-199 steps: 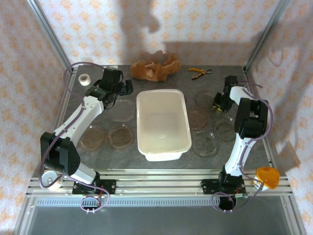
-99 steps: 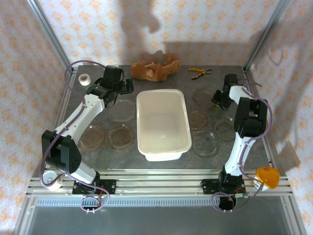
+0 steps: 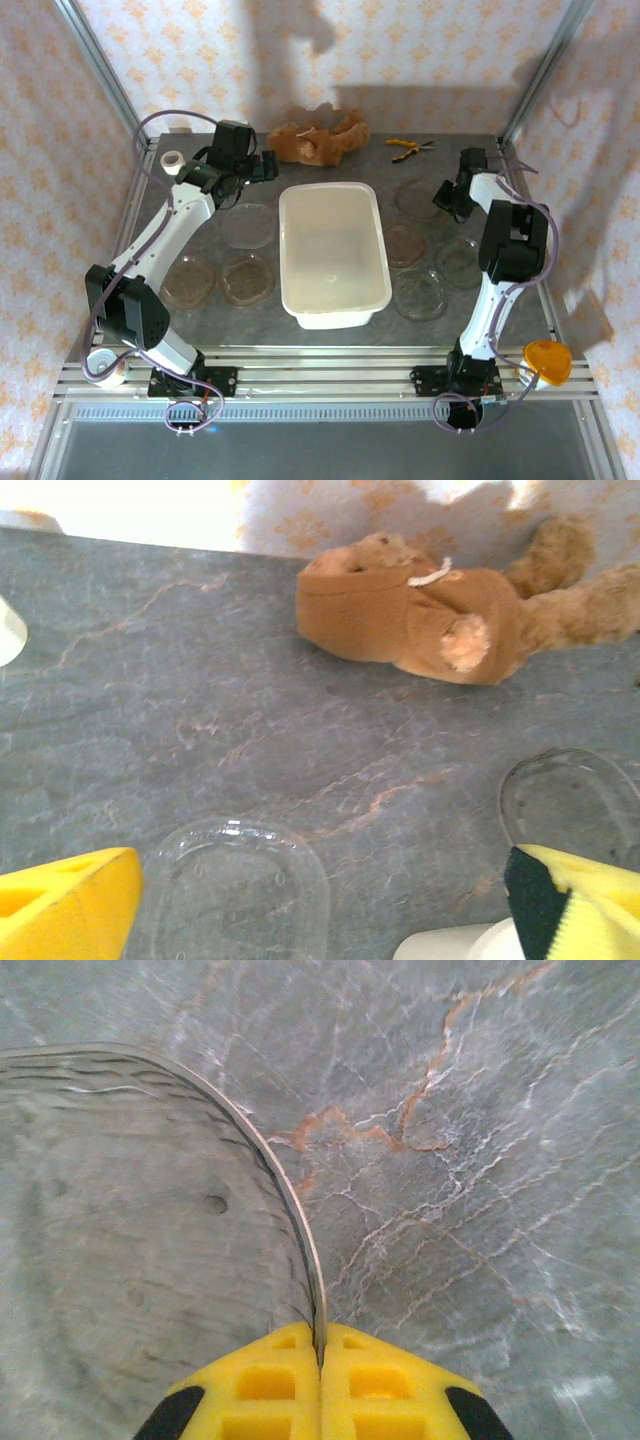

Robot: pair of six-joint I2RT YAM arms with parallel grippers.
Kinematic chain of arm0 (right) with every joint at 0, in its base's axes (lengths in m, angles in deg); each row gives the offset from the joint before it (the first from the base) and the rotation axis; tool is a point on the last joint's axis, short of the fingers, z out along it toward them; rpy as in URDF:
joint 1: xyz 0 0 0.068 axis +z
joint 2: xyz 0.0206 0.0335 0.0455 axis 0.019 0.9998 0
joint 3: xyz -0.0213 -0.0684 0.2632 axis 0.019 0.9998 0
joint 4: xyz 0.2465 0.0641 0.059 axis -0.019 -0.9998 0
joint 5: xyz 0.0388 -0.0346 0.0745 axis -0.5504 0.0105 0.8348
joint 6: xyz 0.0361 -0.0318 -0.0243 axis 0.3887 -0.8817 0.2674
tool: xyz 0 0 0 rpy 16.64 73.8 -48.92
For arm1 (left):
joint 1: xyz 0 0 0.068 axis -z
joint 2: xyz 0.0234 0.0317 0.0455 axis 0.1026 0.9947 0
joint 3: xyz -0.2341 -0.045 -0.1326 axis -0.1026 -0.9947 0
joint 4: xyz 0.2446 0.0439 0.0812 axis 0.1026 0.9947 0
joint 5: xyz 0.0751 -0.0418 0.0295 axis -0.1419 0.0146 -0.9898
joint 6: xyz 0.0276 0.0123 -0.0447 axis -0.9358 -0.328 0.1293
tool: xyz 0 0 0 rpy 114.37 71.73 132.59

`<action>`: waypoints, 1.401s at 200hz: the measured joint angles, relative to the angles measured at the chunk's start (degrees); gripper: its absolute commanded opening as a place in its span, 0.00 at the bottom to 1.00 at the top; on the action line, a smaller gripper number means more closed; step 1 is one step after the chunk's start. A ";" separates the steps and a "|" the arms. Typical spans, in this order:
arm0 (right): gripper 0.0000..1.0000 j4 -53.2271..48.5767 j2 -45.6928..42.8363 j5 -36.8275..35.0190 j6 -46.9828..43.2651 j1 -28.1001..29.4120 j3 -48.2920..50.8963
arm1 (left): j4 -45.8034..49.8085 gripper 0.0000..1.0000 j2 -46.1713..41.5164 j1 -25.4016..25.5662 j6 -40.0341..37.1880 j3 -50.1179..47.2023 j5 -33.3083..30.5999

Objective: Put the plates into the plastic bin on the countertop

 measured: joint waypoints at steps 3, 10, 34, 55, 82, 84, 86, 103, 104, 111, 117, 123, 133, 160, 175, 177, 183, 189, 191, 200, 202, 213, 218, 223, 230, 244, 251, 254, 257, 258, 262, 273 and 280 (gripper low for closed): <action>0.00 -0.02 -0.76 -0.15 -0.15 0.02 0.04 | 0.35 0.89 0.26 0.09 0.07 0.72 0.07; 0.00 0.00 -2.34 -0.61 -0.39 0.02 0.22 | 1.14 0.88 0.98 0.24 0.11 2.56 0.33; 0.00 0.02 -9.09 -1.49 -1.53 0.02 0.35 | 3.76 0.87 3.06 1.66 0.02 8.63 1.75; 0.00 -0.02 -15.58 -2.36 -3.26 0.59 0.15 | 5.86 0.87 4.94 4.17 -0.20 13.97 3.08; 0.00 0.00 -22.40 -2.67 -6.01 2.73 -0.87 | 8.20 0.86 8.46 7.76 -0.20 21.92 6.51; 0.00 0.00 -22.91 -2.64 -6.27 2.97 -0.98 | 8.31 0.86 8.81 8.04 -0.20 22.62 6.97; 0.00 0.00 -23.32 -2.56 -6.45 3.21 -1.07 | 8.46 0.86 9.01 8.22 -0.22 23.06 7.26; 0.00 0.00 -26.51 -1.77 -8.35 4.96 -1.66 | 9.81 0.86 11.69 9.99 -0.24 28.06 10.60; 0.00 0.00 -26.64 -1.73 -8.44 5.07 -1.68 | 9.86 0.86 11.80 10.08 -0.24 28.28 10.71; 0.00 -0.02 -27.78 -1.40 -9.18 5.88 -1.86 | 10.45 0.86 12.92 10.80 -0.46 30.27 12.02; 0.00 -0.04 -28.76 -1.05 -9.81 6.64 -1.99 | 10.99 0.86 13.97 11.41 -0.68 32.09 13.25; 0.00 -0.09 -29.55 -0.76 -10.36 7.26 -2.05 | 11.50 0.85 14.80 11.93 -0.92 33.57 14.34; 0.00 -0.22 -30.91 -0.09 -11.08 8.37 -2.05 | 12.74 0.85 16.09 12.87 -1.53 35.98 16.17; 0.00 -0.87 -34.27 1.79 -12.50 10.97 -2.05 | 15.74 0.84 18.01 15.41 -2.64 39.93 19.50; 0.00 -1.18 -35.98 2.45 -12.94 12.33 -2.01 | 17.07 0.83 18.08 16.46 -2.99 40.39 20.24; 0.00 -1.22 -36.24 2.47 -12.96 12.55 -2.01 | 17.20 0.83 18.10 16.57 -2.99 40.41 20.44; 0.00 -1.31 -36.89 2.60 -13.14 13.07 -1.92 | 17.42 0.83 18.14 16.83 -2.97 40.50 20.74; 0.00 -1.31 -37.51 2.69 -13.29 13.60 -1.73 | 17.57 0.82 18.27 17.14 -2.89 40.50 21.03; 0.00 -1.31 -37.73 2.75 -13.35 13.79 -1.66 | 17.62 0.82 18.29 17.16 -2.75 40.50 21.05; 0.00 -1.44 -38.49 3.06 -13.35 14.49 -1.44 | 17.64 0.81 18.51 17.49 -2.38 40.46 21.11; 0.00 -1.49 -38.64 3.15 -13.38 14.64 -1.42 | 17.64 0.81 18.58 17.53 -2.29 40.44 21.11; 0.00 -1.64 -39.26 3.58 -13.35 15.30 -1.33 | 17.59 0.81 18.80 17.66 -1.40 40.02 21.11; 0.00 -1.66 -39.45 3.80 -13.35 15.47 -1.29 | 17.59 0.81 18.93 17.81 -0.98 39.78 21.09; 0.00 -1.70 -39.63 4.00 -13.35 15.58 -1.22 | 17.59 0.80 19.06 17.86 -0.52 39.69 21.09; 0.00 -1.73 -39.89 4.39 -13.38 15.69 -1.01 | 17.57 0.80 19.37 17.90 -0.04 39.63 21.07; 0.00 -1.75 -40.30 5.16 -13.35 15.74 -0.48 | 17.55 0.78 19.96 17.90 0.70 39.60 21.05; 0.00 -1.77 -40.41 5.51 -13.38 15.78 -0.26 | 17.51 0.77 20.20 17.90 1.14 39.58 21.03; 0.00 -1.75 -40.48 5.66 -13.35 15.78 -0.17 | 17.46 0.76 20.26 17.90 1.36 39.54 21.03; 0.00 -1.75 -40.52 5.84 -13.38 15.78 -0.09 | 17.42 0.75 20.31 17.90 1.40 39.50 21.03; 0.00 -1.75 -40.52 5.86 -13.38 15.78 -0.07 | 17.40 0.75 20.33 17.90 1.53 39.50 21.03; 0.00 -1.77 -40.63 6.12 -13.40 15.80 0.07 | 17.40 0.74 20.41 17.90 1.57 39.43 21.00; 0.00 -1.86 -40.94 6.67 -13.55 15.93 0.48 | 17.33 0.71 20.57 17.90 2.14 39.41 21.00; 0.00 -2.01 -41.07 6.88 -13.57 16.04 0.61 | 17.22 0.69 20.70 17.90 2.40 39.41 21.00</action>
